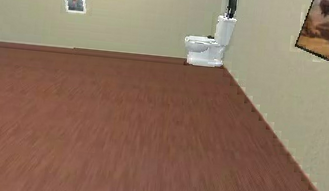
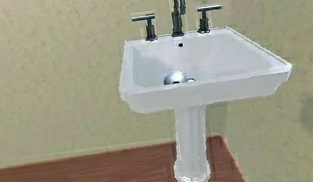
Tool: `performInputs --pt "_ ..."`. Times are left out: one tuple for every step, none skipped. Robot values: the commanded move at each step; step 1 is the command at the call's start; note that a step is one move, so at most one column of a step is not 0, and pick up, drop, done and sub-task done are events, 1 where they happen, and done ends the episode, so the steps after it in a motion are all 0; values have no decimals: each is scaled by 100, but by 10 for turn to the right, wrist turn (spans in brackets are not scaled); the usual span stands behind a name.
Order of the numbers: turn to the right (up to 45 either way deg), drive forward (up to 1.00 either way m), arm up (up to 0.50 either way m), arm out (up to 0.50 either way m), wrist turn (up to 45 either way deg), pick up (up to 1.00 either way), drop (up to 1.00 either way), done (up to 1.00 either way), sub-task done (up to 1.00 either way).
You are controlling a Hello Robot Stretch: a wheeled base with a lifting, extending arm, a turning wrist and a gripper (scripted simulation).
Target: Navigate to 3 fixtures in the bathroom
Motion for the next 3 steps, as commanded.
performInputs --pt "0 100 0 0 0 0 0 0 0" --pt "0 100 0 0 0 0 0 0 0" --pt "-30 0 0 0 0 0 0 0 0"
